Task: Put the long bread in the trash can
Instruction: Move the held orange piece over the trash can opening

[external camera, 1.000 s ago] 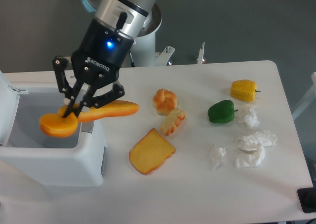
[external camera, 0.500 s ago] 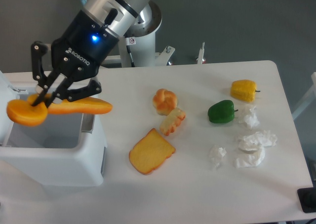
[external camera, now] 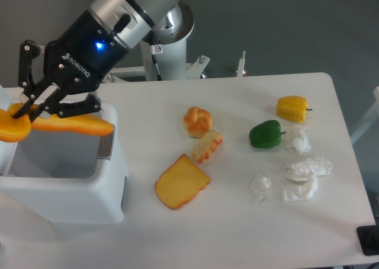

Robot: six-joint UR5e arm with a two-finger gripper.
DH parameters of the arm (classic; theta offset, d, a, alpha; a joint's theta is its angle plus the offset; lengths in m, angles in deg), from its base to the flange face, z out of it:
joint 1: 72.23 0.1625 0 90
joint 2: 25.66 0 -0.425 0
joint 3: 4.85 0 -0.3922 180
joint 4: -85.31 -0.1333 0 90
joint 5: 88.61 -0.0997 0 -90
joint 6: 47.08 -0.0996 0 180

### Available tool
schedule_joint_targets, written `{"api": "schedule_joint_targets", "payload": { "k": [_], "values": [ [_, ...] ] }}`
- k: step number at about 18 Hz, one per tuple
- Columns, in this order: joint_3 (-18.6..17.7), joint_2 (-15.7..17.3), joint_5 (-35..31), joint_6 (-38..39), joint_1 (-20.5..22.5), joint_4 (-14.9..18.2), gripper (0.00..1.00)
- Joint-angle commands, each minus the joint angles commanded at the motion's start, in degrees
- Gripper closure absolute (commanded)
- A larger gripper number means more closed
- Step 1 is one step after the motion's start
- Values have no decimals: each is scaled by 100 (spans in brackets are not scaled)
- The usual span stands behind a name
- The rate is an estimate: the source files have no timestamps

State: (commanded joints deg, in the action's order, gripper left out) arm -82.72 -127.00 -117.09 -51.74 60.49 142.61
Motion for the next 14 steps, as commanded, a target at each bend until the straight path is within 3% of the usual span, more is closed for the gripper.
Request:
{"api": "schedule_joint_targets", "payload": {
  "k": [14],
  "values": [
    [-149,-62,272,35,-79,0,79]
  ]
}}
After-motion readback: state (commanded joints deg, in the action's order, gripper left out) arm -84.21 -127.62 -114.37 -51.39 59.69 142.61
